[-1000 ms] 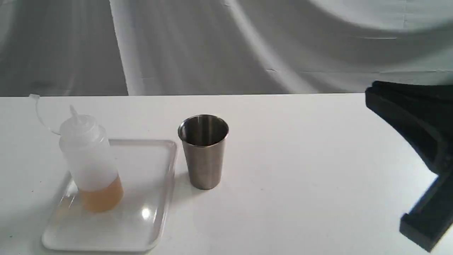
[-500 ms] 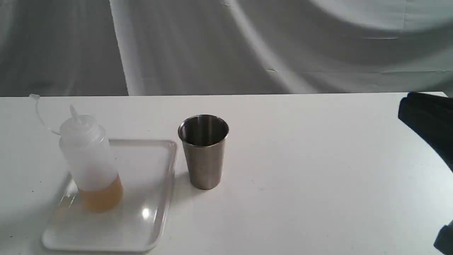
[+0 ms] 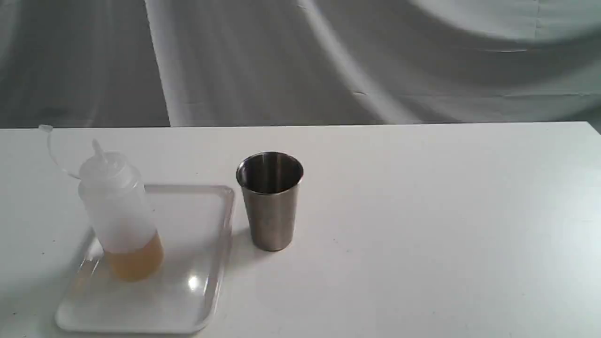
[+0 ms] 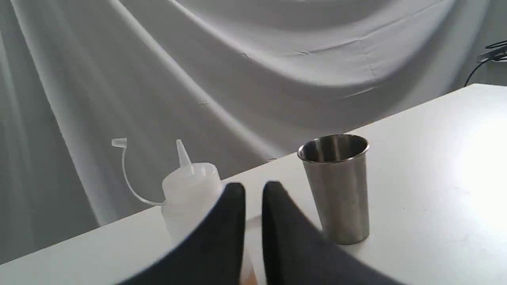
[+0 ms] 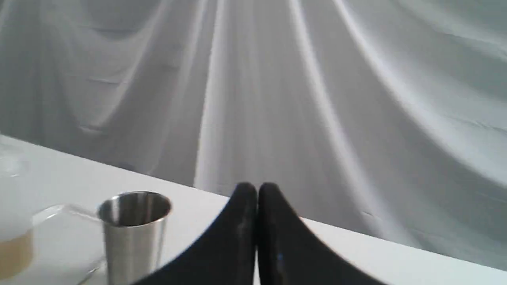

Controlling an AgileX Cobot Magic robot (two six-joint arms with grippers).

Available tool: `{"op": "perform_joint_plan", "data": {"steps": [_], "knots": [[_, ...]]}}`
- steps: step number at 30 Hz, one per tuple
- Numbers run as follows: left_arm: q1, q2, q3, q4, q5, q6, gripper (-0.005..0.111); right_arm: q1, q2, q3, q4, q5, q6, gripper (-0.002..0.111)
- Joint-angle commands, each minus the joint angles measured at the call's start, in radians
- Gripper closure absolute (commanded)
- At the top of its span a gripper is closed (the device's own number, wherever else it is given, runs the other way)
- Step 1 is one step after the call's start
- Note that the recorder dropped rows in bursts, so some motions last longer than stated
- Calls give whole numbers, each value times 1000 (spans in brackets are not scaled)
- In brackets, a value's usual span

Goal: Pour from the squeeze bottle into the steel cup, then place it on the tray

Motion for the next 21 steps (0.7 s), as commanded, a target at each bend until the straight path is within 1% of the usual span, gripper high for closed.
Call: {"op": "perform_joint_plan", "data": {"steps": [1,6,9,11,17,21], "knots": [[2,3,4,-2,-3,-1,98,-133,-77,76,68,-46,-5,108],[2,3,4,-2,-3,-1,98,-236,-166,178,164,-94,-5,108],[2,3,4,-2,-3,-1,98,-273,-216,231,168,-94,-5,108],[2,3,4,-2,-3,-1,98,-295,-246,232,168,-94,-5,108],[2,3,4,-2,-3,-1,98,-367,-329,232,174,86,-5,108],[2,3,4,-2,-3,-1,98,-376,-374,232,225,168,-5,108]]}}
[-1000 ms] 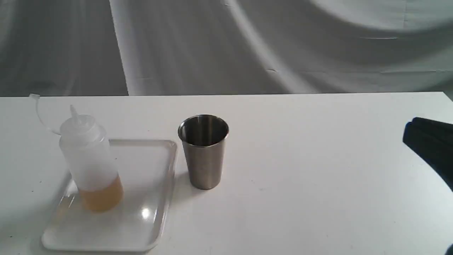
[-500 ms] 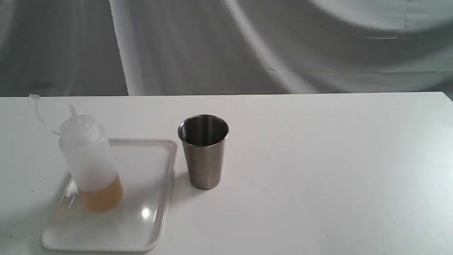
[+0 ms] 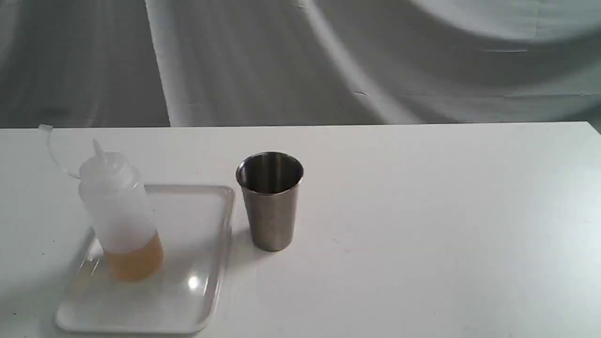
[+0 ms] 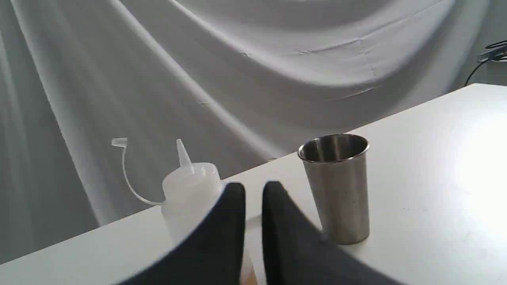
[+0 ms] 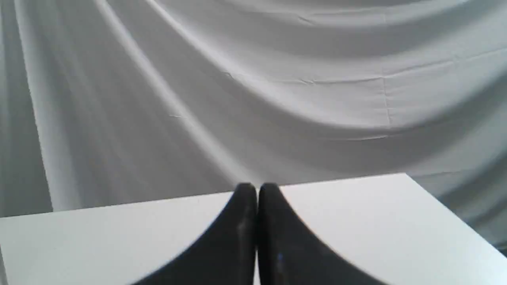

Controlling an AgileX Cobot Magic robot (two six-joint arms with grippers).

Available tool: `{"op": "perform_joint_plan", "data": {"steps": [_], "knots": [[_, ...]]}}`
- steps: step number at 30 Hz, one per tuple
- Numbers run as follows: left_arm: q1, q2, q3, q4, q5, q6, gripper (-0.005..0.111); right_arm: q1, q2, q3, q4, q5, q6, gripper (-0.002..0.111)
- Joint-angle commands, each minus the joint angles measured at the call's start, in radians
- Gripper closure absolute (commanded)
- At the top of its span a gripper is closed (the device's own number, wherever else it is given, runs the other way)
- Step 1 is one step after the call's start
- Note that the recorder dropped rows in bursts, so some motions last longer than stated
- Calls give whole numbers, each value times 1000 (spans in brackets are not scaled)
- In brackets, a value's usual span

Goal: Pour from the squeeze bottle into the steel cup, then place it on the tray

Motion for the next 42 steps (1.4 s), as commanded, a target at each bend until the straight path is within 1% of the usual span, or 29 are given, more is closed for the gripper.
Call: {"op": "perform_joint_plan", "data": {"steps": [1,3,12,14,18,19,27,32,42], "knots": [[2,3,4,-2,-3,-1,98,-10,-42,5,35,82,-3,108],[2,3,4,-2,-3,-1,98,-10,-54,5,35,116,-3,108],[2,3,4,-2,-3,-1,98,-10,-54,5,9,132,-17,108],[2,3,4,-2,-3,-1,98,-10,-54,5,-21,177,-37,108],[2,3,4,-2,-3,-1,98,-10,-54,5,-57,363,-41,108],[2,3,4,-2,-3,-1,98,-10,-54,5,-59,379,-46,108],[2,3,4,-2,-3,-1,98,-10,-54,5,-60,375,-104,108],[2,3,4,-2,-3,-1,98,-10,-54,5,51,376,-104,108],[2,3,4,-2,-3,-1,98,-8,-54,5,51,376,-102,108]]}}
